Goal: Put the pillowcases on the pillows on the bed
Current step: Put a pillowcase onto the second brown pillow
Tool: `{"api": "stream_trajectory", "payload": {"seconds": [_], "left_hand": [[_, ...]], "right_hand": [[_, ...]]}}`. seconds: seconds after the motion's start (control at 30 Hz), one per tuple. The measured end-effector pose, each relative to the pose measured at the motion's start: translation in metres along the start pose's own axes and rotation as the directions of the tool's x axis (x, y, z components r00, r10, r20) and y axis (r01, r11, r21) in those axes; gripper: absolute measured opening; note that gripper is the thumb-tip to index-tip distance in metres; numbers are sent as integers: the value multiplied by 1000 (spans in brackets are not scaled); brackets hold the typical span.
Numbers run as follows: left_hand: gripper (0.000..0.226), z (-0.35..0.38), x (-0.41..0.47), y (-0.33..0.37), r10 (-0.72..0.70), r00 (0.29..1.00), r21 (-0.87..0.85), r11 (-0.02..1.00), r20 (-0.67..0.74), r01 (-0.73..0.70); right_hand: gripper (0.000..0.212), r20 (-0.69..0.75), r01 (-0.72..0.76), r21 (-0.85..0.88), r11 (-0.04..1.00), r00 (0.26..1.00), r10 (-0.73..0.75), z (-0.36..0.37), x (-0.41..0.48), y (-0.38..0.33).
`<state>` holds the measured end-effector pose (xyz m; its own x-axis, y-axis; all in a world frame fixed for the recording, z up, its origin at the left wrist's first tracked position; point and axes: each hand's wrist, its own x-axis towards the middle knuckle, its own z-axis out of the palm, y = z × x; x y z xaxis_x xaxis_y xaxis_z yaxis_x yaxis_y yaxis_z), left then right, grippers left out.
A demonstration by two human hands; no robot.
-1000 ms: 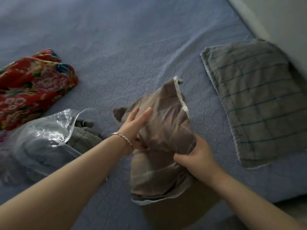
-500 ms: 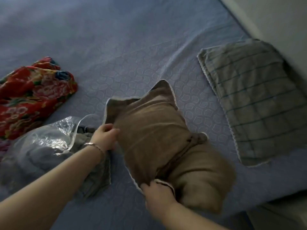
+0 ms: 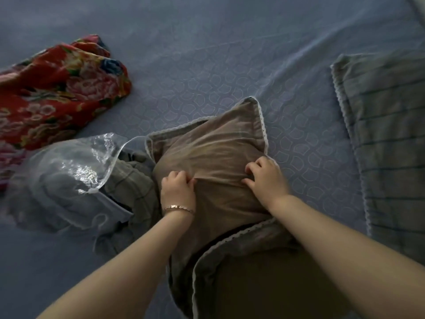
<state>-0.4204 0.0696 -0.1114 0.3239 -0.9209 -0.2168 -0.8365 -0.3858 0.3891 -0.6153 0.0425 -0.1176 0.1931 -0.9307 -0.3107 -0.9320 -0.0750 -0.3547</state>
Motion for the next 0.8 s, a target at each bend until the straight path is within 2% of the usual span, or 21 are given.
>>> {"api": "stream_trajectory", "payload": {"seconds": [0.07,0.1,0.13,0.2,0.27,0.3,0.37,0.43,0.47,0.53,0.57,0.6,0.63,0.7,0.77,0.8], "left_hand": [[16,-11,-15,5,86,992,-108,989,-93,-96],[15,-15,-25,7,145,986,-154,976,-85,-157],[15,-16,-36,9,222,974,-176,958,-45,-227],[17,-17,-62,11,411,896,-154,909,166,-388],[20,-10,-73,2,535,798,-79,841,278,-536],[18,-7,-72,-6,552,786,-60,827,278,-559],[21,-6,-62,-20,459,840,35,872,290,-488],[44,-4,-55,-35,266,909,196,920,321,-339],[47,-3,-55,-40,252,920,226,918,300,-325],[37,2,-54,-47,199,935,204,943,294,-265],[28,4,-53,-49,174,940,189,953,294,-236],[17,5,-52,-50,207,940,178,949,272,-260],[7,7,-50,-52,244,932,159,943,266,-293],[16,6,-53,-54,298,928,86,942,225,-323],[20,4,-67,-60,341,918,-30,939,202,-342],[16,-2,-77,-63,348,909,-70,937,227,-341]], "right_hand": [[17,-78,73,26,997,994,-71,5,-1,5],[13,-122,119,47,992,986,-112,6,-3,7],[10,-159,168,65,984,975,-156,5,-5,10],[13,-181,274,33,961,948,-264,1,-15,26],[23,-85,357,-96,929,927,-365,-2,-37,54],[22,-39,350,-137,927,933,-358,-1,-50,71],[5,-4,207,-143,968,978,-210,-3,-77,95],[19,-11,-3,-37,999,1000,3,3,-88,93],[19,-48,-48,-7,999,998,48,5,-88,82],[15,-179,19,1,1000,984,-18,10,-91,53],[22,-217,73,3,997,974,-70,11,-94,40],[34,-210,119,-16,993,970,-120,12,-98,30],[45,-180,179,-73,981,965,-190,16,-101,24],[65,-13,273,-254,928,958,-286,26,-109,23],[79,100,246,-336,909,969,-226,32,-106,30],[77,103,220,-323,920,975,-197,34,-103,33]]}}
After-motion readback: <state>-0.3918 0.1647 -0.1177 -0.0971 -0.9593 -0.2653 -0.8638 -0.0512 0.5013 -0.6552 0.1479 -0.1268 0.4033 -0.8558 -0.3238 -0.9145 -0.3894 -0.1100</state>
